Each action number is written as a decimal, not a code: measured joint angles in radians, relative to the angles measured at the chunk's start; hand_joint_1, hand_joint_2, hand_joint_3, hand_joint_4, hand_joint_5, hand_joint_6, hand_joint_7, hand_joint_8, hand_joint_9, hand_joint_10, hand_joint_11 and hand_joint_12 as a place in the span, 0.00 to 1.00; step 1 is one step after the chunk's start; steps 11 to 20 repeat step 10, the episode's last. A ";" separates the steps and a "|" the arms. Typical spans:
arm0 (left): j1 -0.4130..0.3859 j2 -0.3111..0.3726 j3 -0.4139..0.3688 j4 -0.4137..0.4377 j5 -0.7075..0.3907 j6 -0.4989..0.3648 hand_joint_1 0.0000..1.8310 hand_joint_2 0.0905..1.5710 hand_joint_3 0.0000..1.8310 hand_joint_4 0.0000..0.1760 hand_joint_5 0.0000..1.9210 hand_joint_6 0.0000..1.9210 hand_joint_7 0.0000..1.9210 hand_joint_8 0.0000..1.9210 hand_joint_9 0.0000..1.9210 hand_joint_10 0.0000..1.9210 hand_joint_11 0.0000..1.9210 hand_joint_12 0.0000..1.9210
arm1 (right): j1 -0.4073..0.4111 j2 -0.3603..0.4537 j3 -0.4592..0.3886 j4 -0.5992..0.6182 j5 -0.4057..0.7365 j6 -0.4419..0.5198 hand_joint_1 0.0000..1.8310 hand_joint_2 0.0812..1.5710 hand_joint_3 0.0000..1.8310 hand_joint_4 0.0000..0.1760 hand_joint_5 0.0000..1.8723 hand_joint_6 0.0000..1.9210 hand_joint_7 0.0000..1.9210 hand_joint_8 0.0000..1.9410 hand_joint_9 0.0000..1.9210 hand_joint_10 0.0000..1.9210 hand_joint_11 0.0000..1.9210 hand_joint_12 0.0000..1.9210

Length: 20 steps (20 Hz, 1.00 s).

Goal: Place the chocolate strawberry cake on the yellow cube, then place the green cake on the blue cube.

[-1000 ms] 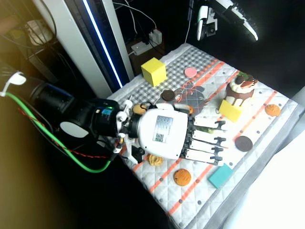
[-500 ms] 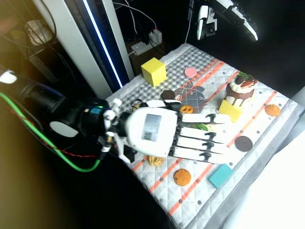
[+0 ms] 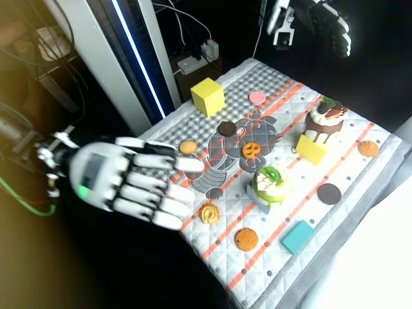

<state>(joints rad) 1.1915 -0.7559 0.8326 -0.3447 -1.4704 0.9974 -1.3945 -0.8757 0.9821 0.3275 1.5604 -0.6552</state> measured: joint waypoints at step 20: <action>-0.238 0.014 0.003 0.243 -0.159 0.075 0.00 0.94 0.01 0.16 0.00 0.00 0.00 0.00 0.00 0.00 0.00 0.00 | 0.341 0.043 -0.009 -0.307 0.102 -0.109 0.29 0.65 0.00 0.38 0.10 0.00 0.12 0.01 0.13 0.01 0.00 0.37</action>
